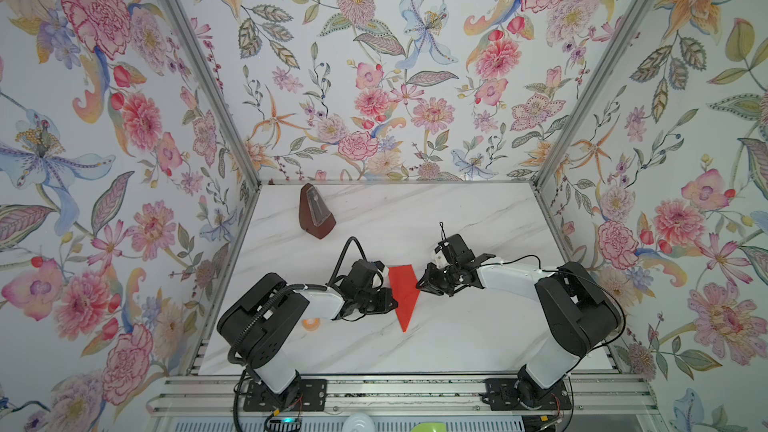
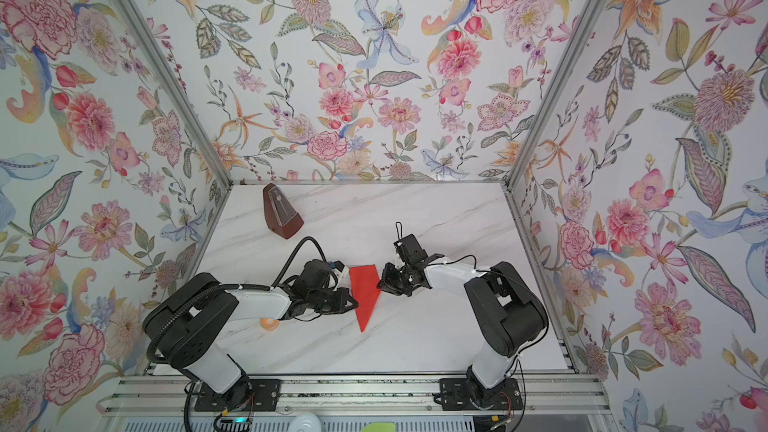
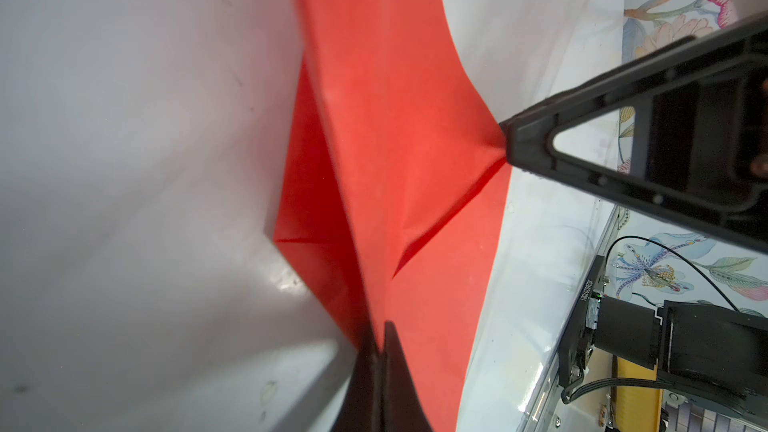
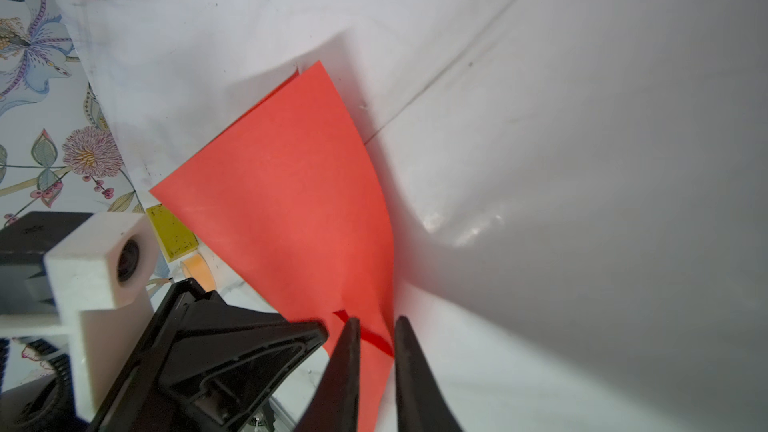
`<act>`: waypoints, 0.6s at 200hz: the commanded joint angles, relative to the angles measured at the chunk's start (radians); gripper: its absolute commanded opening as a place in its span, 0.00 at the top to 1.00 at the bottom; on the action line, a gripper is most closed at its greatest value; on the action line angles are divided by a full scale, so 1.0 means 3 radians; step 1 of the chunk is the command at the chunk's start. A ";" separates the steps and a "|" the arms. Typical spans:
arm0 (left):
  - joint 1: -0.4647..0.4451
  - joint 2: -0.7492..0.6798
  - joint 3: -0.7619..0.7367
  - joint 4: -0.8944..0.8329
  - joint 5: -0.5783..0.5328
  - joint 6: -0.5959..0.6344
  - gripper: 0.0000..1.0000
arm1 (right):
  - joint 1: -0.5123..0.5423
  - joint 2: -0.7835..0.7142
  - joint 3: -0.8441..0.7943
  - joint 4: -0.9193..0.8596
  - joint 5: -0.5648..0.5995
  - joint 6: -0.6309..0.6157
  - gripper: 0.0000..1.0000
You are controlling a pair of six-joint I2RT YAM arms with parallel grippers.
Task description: Fold a paper plane with a square sheet of paper (fold left side to right side)
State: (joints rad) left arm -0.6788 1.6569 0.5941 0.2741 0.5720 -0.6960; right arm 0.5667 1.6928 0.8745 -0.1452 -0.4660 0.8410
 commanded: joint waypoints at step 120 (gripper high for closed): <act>0.0028 0.0096 0.0013 0.0013 0.0037 0.0050 1.00 | -0.0007 -0.0025 -0.0133 -0.0001 -0.0063 -0.0014 0.87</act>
State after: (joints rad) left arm -0.6788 1.6623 0.5941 0.2836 0.5735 -0.6964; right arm 0.5659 1.7054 0.8482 -0.1204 -0.4889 0.8425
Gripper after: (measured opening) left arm 0.048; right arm 0.149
